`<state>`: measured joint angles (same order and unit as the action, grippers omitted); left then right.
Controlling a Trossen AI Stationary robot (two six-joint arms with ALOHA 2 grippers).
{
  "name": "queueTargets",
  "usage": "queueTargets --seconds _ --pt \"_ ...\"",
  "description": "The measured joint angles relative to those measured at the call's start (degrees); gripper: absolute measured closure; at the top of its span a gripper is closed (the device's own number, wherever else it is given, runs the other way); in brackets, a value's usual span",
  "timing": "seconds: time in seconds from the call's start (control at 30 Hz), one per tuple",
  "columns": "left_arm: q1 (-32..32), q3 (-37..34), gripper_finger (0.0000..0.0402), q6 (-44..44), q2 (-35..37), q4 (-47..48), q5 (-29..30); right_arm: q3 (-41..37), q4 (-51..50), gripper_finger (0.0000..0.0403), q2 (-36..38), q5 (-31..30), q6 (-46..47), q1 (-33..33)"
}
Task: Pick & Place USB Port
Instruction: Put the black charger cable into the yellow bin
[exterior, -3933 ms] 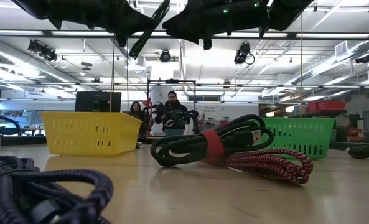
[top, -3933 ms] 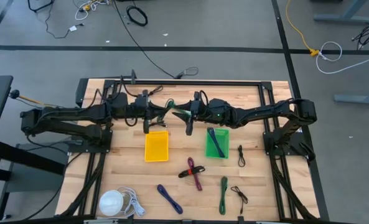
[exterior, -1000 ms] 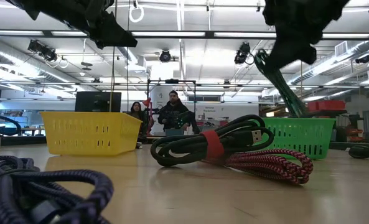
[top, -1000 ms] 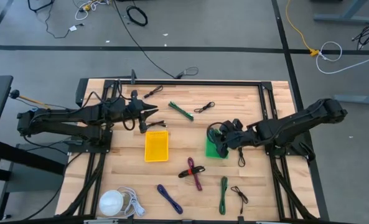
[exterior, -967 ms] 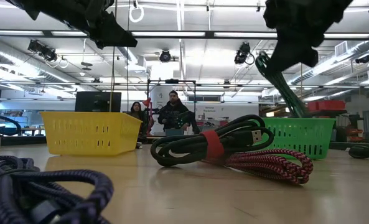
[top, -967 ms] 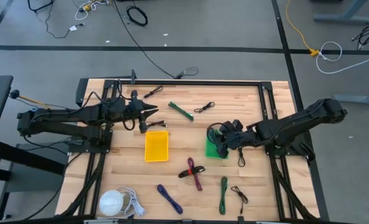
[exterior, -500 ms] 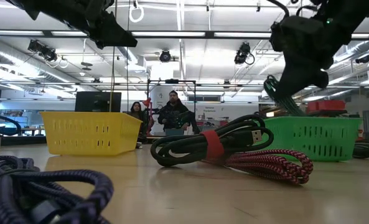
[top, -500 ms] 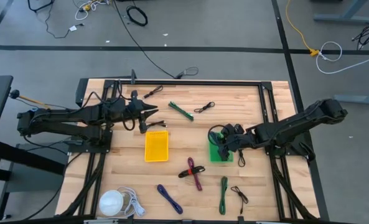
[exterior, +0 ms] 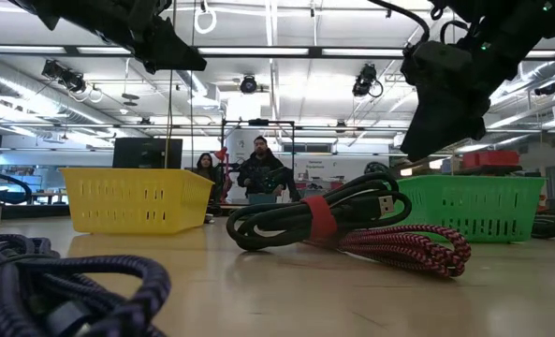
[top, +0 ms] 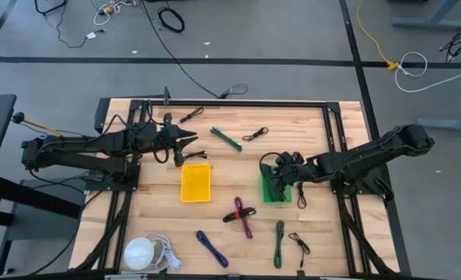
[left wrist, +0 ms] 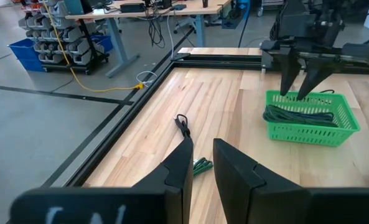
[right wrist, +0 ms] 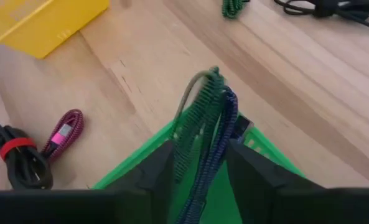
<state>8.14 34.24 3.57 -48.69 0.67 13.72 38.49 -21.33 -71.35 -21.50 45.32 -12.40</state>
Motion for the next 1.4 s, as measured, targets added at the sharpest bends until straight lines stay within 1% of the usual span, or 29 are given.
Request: queueTargets --seconds 0.17,0.4,0.47,0.57,0.67,0.77,0.9,0.93,0.97,1.1,1.2,1.27,1.4 --pt "0.0 0.0 0.0333 0.0 0.0 0.0 0.0 -0.01 1.32 0.0232 0.2 -0.82 -2.56 0.26" --pt "0.0 0.0 0.0333 0.02 0.0 -0.02 0.0 0.01 4.92 0.0236 3.6 -1.98 -9.98 3.34" --pt "0.0 0.0 0.0333 0.08 -0.05 -0.02 0.0 0.01 6.37 0.024 4.85 -2.04 -13.76 5.27" --pt "0.0 0.0 0.0333 0.09 -0.07 -0.04 0.0 1.37 6.59 0.0247 5.85 -1.38 -19.42 9.88" --pt "0.0 0.0 0.0333 0.07 -0.04 -0.04 0.0 3.63 6.46 0.0254 5.53 1.23 -25.53 15.41" --pt "0.0 0.0 0.0333 0.07 -0.05 -0.05 0.01 6.04 6.88 0.026 3.96 3.25 -32.21 21.34" --pt "0.0 0.0 0.0333 0.04 -0.05 -0.07 0.0 7.83 10.4 0.0262 1.17 3.77 -40.2 29.57" --pt "0.0 0.0 0.0333 -0.02 -0.07 -0.05 0.0 7.91 11.52 0.0262 0.2 4.87 -41.51 31.67" --pt "0.0 0.0 0.0333 -0.16 -0.07 -0.03 0.0 7.96 12.73 0.0262 -0.9 6.25 -42.61 33.57" --pt "0.0 0.0 0.0333 -0.33 -0.07 -0.04 0.0 8.05 17.42 0.0262 -5.97 15.6 -44.11 40.45" --pt "0.0 0.0 0.0333 -0.37 -0.07 -0.04 0.0 8.13 19.34 0.0262 -10.22 20.58 -45.8 43.13" --pt "0.0 0.0 0.0333 -0.37 -0.07 -0.04 0.0 9.75 17.57 0.0262 -13.12 22.48 -46.84 44.04" --pt "0.02 0.0 0.0333 -0.39 -0.07 -0.09 0.0 16.08 9.9 0.0262 -19.19 22.36 -50.2 44.5"
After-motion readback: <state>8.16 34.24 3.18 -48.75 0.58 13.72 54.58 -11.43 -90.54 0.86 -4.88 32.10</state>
